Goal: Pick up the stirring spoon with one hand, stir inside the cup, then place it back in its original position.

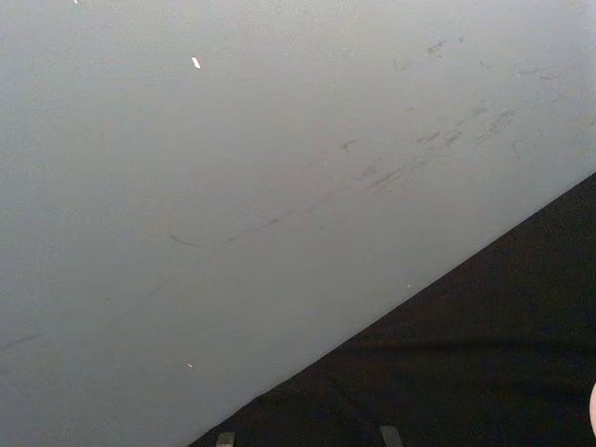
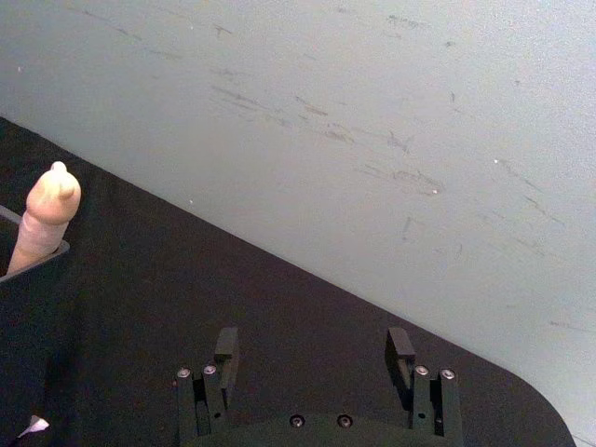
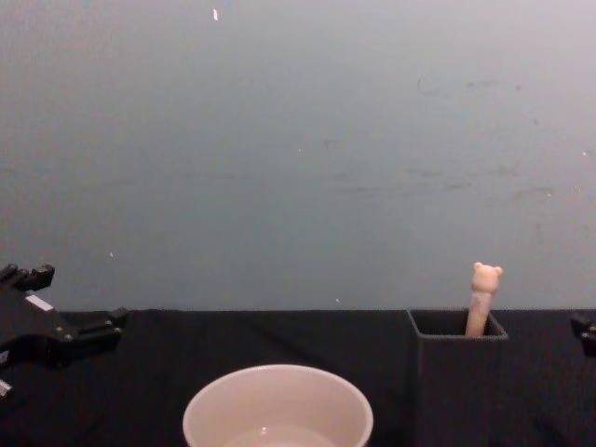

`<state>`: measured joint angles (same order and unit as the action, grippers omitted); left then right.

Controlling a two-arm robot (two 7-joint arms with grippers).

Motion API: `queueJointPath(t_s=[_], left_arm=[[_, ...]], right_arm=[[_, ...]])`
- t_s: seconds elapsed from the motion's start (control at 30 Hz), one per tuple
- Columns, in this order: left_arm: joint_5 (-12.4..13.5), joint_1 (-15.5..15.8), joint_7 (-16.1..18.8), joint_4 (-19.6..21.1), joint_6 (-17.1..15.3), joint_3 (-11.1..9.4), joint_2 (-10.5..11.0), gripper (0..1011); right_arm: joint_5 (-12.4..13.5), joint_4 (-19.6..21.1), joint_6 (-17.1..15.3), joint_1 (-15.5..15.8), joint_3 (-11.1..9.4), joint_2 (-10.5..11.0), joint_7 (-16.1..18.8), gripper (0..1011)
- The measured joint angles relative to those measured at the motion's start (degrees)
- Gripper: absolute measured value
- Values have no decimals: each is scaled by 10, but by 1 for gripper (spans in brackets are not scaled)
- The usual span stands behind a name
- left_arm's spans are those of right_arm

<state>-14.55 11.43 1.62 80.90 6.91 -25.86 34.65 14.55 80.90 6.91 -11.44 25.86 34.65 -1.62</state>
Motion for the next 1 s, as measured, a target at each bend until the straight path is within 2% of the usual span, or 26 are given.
queueJointPath(t_s=[1.0], left_arm=[[0, 0, 0, 0, 0, 0, 0, 1001]], right_arm=[[0, 0, 0, 0, 0, 0, 0, 1000]])
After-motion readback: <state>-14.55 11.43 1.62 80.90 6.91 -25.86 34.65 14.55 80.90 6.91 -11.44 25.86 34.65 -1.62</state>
